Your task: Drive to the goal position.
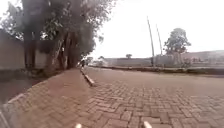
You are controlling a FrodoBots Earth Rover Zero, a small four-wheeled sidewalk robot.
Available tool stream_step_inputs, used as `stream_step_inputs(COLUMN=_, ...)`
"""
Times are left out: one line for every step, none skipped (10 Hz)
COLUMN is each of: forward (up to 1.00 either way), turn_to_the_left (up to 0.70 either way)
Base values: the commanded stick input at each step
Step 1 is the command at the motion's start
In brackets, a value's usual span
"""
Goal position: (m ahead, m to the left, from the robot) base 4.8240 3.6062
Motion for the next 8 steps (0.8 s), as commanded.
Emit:
stream_step_inputs(forward=0.70, turn_to_the_left=0.18)
stream_step_inputs(forward=0.70, turn_to_the_left=0.13)
stream_step_inputs(forward=0.70, turn_to_the_left=0.09)
stream_step_inputs(forward=0.70, turn_to_the_left=0.25)
stream_step_inputs(forward=0.70, turn_to_the_left=0.32)
stream_step_inputs(forward=0.70, turn_to_the_left=0.27)
stream_step_inputs(forward=0.70, turn_to_the_left=0.13)
stream_step_inputs(forward=0.70, turn_to_the_left=0.09)
